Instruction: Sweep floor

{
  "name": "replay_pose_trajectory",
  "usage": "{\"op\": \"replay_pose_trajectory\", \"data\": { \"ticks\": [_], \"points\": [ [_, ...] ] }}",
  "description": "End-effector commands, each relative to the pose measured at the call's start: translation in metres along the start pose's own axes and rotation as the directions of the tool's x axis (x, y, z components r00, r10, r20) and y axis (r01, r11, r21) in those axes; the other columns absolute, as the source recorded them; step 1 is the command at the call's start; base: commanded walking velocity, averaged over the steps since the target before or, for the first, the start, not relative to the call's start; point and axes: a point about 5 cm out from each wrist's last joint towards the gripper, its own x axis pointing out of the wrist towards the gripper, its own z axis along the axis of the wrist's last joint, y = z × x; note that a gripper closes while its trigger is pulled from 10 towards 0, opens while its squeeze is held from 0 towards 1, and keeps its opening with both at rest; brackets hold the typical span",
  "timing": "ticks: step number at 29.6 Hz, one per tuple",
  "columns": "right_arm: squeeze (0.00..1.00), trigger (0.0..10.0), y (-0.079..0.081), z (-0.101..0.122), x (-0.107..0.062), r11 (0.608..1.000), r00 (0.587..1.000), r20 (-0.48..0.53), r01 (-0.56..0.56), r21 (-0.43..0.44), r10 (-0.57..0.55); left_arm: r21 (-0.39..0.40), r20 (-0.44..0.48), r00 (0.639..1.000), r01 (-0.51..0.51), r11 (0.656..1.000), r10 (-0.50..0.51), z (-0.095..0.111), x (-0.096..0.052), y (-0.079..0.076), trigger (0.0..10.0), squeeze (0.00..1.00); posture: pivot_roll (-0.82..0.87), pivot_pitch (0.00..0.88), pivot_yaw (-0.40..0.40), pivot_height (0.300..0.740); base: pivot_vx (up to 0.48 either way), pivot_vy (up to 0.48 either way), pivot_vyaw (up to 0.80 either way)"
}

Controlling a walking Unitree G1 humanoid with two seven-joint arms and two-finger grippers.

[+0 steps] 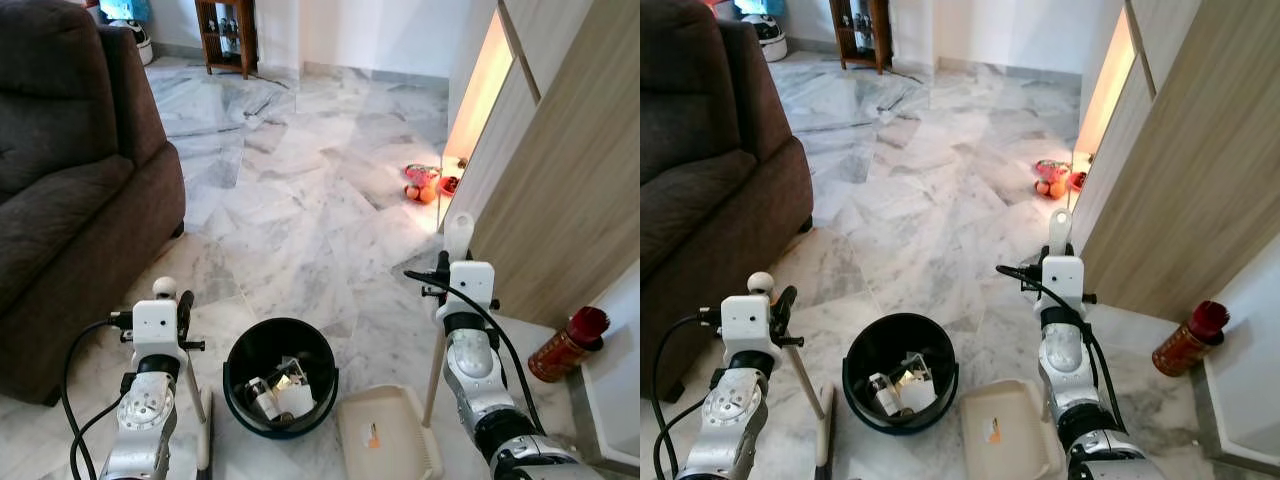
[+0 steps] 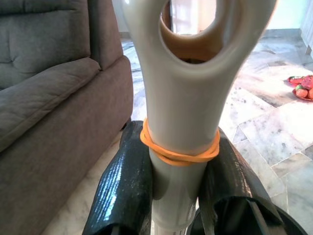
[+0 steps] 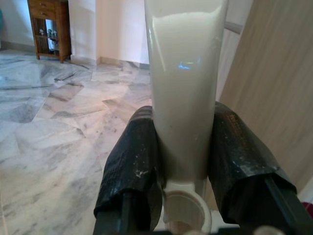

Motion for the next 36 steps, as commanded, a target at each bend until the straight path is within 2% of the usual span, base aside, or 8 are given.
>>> {"op": "replay_pose_trajectory", "data": {
  "ticks": [1, 25, 36],
  "points": [
    [0.0, 10.0, -0.0021, 0.0075, 0.0045, 1.0, 0.999, 0.037, 0.013, 0.016, -0.014, -0.009, 0.036, 0.999, -0.017, 1.0, 0.017, 0.0071, 0.0018, 0.0035, 10.0, 0.0, 0.1, 0.0, -0.015, 0.74, -0.285, 0.0, 0.0],
    [0.0, 10.0, -0.0021, 0.0041, 0.0033, 1.0, 1.0, 0.023, 0.002, 0.017, -0.003, 0.004, 0.037, 0.999, -0.009, 1.0, 0.009, 0.0066, 0.0039, 0.0048, 10.0, 0.0, 0.1, 0.0, -0.007, 0.74, -0.286, 0.0, 0.0],
    [0.0, 10.0, 0.0028, 0.0035, 0.002, 1.0, 1.0, 0.021, -0.014, 0.028, 0.013, 0.007, 0.035, 0.999, -0.017, 1.0, 0.016, 0.007, 0.0064, 0.0061, 10.0, 0.0, 0.1, 0.0, -0.007, 0.74, 0.0, 0.0, 0.0]
  ]
}}
